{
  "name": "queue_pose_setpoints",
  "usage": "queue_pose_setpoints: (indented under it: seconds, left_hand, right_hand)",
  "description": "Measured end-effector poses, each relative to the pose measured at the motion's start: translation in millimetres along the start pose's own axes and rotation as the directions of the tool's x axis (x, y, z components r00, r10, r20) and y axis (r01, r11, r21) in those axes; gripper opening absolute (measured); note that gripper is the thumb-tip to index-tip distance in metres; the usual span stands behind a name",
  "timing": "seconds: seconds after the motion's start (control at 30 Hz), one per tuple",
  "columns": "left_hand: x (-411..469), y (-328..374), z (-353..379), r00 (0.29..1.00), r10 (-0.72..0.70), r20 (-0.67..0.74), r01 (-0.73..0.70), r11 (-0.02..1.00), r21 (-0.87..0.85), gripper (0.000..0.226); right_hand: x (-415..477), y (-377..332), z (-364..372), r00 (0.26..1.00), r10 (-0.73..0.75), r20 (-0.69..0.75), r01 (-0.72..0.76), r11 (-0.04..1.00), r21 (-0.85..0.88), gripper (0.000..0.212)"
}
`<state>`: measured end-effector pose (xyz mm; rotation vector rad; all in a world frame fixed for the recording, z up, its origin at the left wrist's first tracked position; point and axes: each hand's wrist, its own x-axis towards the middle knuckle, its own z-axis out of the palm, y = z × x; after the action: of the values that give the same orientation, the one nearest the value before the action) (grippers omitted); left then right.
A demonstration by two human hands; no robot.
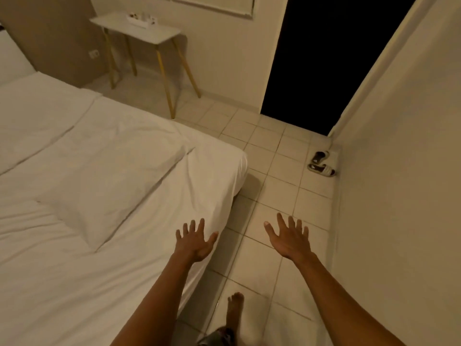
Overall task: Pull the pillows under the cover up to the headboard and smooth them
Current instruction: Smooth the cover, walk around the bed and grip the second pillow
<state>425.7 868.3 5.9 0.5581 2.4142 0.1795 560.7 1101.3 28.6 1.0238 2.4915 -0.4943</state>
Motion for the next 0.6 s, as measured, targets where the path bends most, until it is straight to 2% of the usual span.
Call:
queue_pose_setpoints:
  seconds: [0.27,0.43,0.6]
  left_hand:
    - [116,73,-63,0.998,-0.057,0.016,0.058,0.997,-0.042,0.079]
    - [203,104,-100,0.981,-0.196,-0.007,0.194,0.975,-0.106,0.078]
    - [266,146,-131,0.939,-0.344,0.004,0.338,0.920,-0.197,0.078]
  right_hand:
    - [153,2,-87,0.997,-0.066,0.041,0.067,0.997,-0.037,0.076]
    - [277,-16,-137,0.984,-0.167,0.057,0.170,0.984,-0.060,0.079]
    - [380,-35,-191,0.950,-0.282,0.136,0.297,0.950,-0.102,0.080]
